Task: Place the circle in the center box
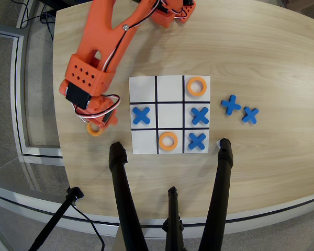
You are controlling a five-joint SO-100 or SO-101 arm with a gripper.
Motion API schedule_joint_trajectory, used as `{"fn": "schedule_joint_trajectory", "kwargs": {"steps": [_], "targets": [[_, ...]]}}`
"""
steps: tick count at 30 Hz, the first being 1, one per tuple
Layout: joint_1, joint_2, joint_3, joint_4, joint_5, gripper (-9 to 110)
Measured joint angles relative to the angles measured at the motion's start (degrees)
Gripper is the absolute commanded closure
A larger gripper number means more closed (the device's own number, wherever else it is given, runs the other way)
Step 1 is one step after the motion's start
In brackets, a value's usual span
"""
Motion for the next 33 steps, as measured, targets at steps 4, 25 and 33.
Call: {"fn": "schedule_joint_trajectory", "kwargs": {"steps": [4,25,33], "targets": [[0.88,-3.87,-4.04,0.18,-0.26,81],[4.83,-12.04,-11.51,2.90,-4.22,81],[5.45,-14.33,-11.60,2.90,-4.39,81]]}}
